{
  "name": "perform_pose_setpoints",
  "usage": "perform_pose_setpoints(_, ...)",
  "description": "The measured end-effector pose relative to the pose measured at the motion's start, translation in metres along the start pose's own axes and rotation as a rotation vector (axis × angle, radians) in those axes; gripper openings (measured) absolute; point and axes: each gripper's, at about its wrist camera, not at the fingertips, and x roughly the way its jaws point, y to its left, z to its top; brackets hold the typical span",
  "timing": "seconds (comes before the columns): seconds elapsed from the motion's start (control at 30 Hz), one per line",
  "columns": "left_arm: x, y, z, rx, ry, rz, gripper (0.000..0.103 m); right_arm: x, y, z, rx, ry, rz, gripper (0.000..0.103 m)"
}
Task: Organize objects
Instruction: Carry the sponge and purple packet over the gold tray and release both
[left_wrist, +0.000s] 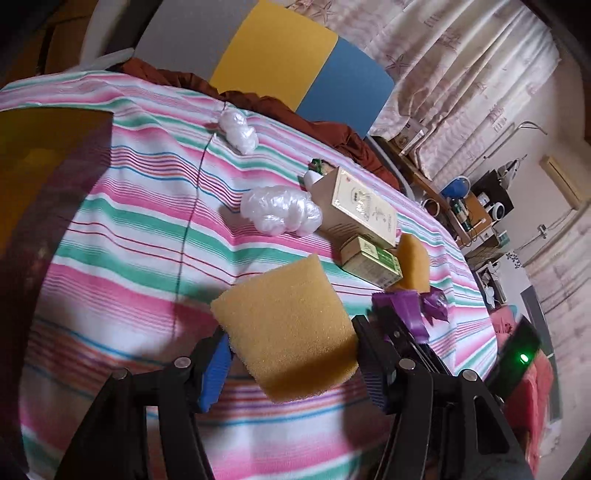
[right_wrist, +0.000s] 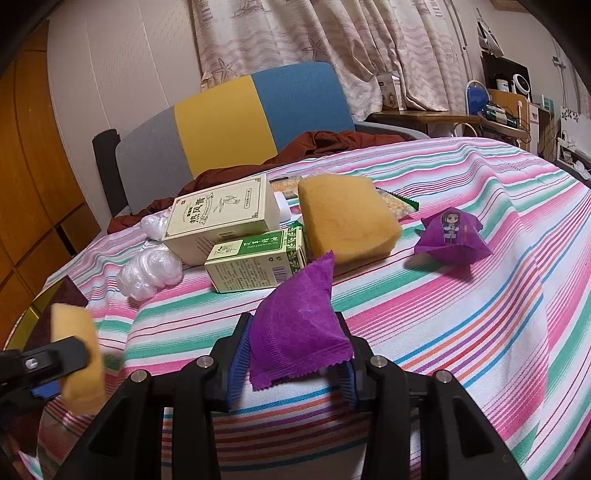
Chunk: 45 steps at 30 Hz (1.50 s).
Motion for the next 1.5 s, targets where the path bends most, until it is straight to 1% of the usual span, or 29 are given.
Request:
perform_pose_setpoints(0.13,-0.019,-0.002,-0.001,0.035,-0.027,-0.008,0.062,0.000,0.002,0.000,-0.011,0.000,-0.012,0.041)
perform_pose_setpoints(0.27,-0.046,-0.001,0.002,0.075,-0.073,-0.008,0.062,-0.001,0.002,-0.001,-0.018,-0.002,-0.011,0.040)
perform_pose_setpoints(0.37,-0.063,0.007,0.006,0.073,-0.099,-0.004,0.063,0.000,0.002,-0.001,-0.019,0.002,-0.012,0.040)
perform_pose_setpoints(0.57,-0.101,0.040,0.015,0.042,-0.153,0.028,0.063,-0.001,0.009,-0.001,-0.056,0.018,-0.050,0.040)
perform_pose_setpoints(0.8,-0.128,0.090,0.020,-0.014,-0.162,0.098,0.063,-0.006,0.021,-0.005,-0.064,0.040,-0.043,0.035)
perform_pose_setpoints(0.9,-0.132,0.114,0.022,-0.047,-0.159,0.134,0.063,-0.013,0.031,-0.009,-0.027,0.048,0.010,0.033)
perform_pose_setpoints(0.97,-0.134,0.129,0.024,-0.081,-0.159,0.145,0.063,-0.019,0.042,-0.010,-0.018,0.052,0.055,0.031)
perform_pose_setpoints(1.07,-0.138,0.152,0.028,-0.128,-0.157,0.161,0.064,-0.032,0.070,-0.009,-0.055,0.039,0.127,0.031)
perform_pose_setpoints(1.27,-0.143,0.180,0.038,-0.148,-0.167,0.216,0.064,-0.063,0.132,-0.007,-0.145,0.017,0.308,0.031)
perform_pose_setpoints(1.33,-0.146,0.187,0.040,-0.158,-0.168,0.233,0.064,-0.071,0.152,-0.010,-0.166,0.032,0.378,0.031)
perform_pose_setpoints(1.43,-0.147,0.197,0.042,-0.143,-0.148,0.280,0.065,-0.080,0.178,-0.016,-0.196,0.071,0.461,0.031)
perform_pose_setpoints(1.5,-0.150,0.206,0.043,-0.151,-0.145,0.298,0.065,-0.086,0.200,-0.023,-0.238,0.101,0.520,0.031)
